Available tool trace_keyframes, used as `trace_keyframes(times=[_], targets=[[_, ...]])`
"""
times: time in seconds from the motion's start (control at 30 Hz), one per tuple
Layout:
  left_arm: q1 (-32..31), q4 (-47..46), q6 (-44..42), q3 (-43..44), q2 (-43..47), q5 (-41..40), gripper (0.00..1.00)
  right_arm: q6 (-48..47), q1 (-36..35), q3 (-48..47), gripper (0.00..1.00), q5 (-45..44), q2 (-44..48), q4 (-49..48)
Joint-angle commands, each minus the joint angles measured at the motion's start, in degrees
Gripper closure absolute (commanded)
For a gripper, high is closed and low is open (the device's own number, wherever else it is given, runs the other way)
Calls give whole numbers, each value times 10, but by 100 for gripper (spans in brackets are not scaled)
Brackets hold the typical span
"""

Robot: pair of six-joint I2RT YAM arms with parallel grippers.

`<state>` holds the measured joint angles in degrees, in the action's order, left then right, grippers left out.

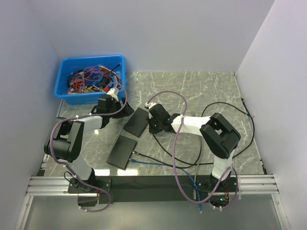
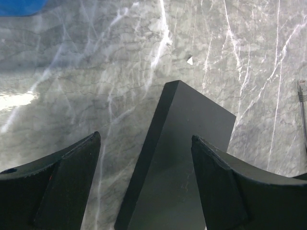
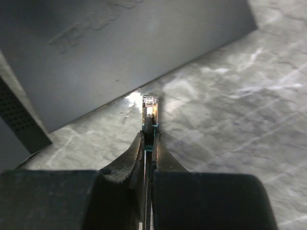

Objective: Insert the plug into the switch port

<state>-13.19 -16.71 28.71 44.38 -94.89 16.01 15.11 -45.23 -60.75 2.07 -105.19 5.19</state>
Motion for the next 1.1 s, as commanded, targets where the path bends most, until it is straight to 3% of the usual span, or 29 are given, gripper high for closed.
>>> trace_keyframes(times=[0.0, 0.33, 0.57, 0.83, 1.07], targets=[[-15, -24, 9, 8, -1, -12, 18, -7, -13, -28, 100, 9, -2, -7], [-40, -36, 27, -3, -19, -41, 19, -15, -24, -28, 100, 19, -7, -19], [-67, -72, 48, 4, -78, -31, 21, -28, -40, -40, 100, 13, -12, -16], [-107, -128, 71, -38, -71, -61, 24, -40, -50, -25, 100, 7, 6, -36], [-120, -221, 91, -125, -39, -98, 26, -36, -52, -26, 100, -14, 7, -25]])
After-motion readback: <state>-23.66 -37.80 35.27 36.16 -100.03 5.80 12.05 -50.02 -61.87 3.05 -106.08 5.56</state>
